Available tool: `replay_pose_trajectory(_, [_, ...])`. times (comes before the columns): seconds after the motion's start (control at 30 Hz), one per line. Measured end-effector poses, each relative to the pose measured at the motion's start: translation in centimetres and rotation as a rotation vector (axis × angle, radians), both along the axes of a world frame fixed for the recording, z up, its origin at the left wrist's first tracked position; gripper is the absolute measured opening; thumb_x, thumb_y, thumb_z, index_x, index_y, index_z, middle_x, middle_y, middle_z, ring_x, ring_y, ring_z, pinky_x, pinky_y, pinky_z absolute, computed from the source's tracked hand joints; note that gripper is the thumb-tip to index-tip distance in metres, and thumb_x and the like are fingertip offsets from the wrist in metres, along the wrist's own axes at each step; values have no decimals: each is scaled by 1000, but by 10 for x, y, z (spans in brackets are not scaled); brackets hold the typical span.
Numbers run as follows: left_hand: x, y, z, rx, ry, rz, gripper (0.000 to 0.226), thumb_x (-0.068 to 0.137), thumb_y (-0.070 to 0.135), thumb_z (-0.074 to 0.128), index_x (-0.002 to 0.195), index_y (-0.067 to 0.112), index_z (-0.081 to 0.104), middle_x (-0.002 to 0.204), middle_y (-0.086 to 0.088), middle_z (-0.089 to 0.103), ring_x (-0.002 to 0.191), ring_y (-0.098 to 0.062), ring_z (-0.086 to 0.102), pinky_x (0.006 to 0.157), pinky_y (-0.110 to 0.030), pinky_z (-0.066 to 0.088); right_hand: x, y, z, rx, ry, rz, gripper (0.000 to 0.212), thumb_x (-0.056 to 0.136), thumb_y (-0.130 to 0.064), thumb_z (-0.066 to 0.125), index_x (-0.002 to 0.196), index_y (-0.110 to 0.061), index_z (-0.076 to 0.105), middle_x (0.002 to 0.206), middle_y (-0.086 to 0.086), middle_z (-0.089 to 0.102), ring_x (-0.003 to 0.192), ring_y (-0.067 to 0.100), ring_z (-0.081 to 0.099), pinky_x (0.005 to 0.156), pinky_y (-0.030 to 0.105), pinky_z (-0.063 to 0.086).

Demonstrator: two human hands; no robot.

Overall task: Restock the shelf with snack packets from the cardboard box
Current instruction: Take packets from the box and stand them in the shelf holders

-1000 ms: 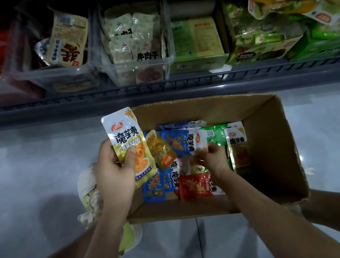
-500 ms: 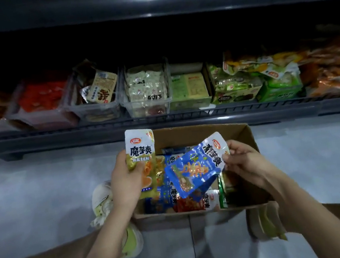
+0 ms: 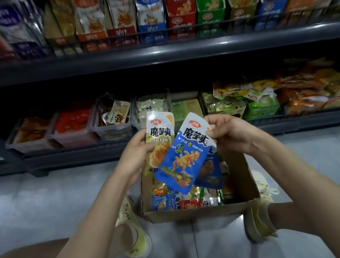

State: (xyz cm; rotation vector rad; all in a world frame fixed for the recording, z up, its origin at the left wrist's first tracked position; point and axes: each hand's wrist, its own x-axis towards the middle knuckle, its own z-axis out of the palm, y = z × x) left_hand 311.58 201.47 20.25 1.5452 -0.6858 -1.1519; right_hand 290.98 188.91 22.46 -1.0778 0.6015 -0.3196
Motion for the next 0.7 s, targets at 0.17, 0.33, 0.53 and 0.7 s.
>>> replay_pose_trajectory(0.17, [-2, 2, 23, -14, 57, -21, 30, 94, 1, 49, 119, 15, 59, 115, -9, 67, 94, -24, 66, 84, -42, 50, 3, 2, 32, -1, -64, -10, 19, 71, 8, 65, 85, -4, 66, 74, 7, 73, 67, 16, 71, 55, 25, 57])
replay_pose_trajectory(0.33, [-11, -5, 42, -52, 158, 12, 41, 99, 11, 46, 139, 9, 43, 125, -11, 62, 93, -19, 68, 62, -27, 56, 16, 6, 48, -323, 223, -143, 24, 90, 12, 47, 78, -7, 53, 71, 8, 67, 63, 16, 58, 45, 17, 45])
replay_pose_trajectory(0.53, [-20, -7, 69, -139, 111, -95, 33, 84, -3, 63, 112, 12, 56, 94, -5, 73, 78, -18, 71, 66, -32, 59, 22, 2, 74, -405, 230, -224, 17, 91, 7, 50, 84, -7, 55, 71, 5, 67, 59, 11, 59, 52, 21, 43])
replay_pose_trajectory(0.7, [-31, -17, 84, -167, 80, -120, 35, 83, -8, 63, 112, 9, 55, 93, -6, 72, 76, -16, 71, 67, -32, 60, 30, -1, 98, -311, 136, -349, 24, 88, 14, 44, 83, -6, 58, 70, 6, 63, 59, 13, 57, 48, 19, 45])
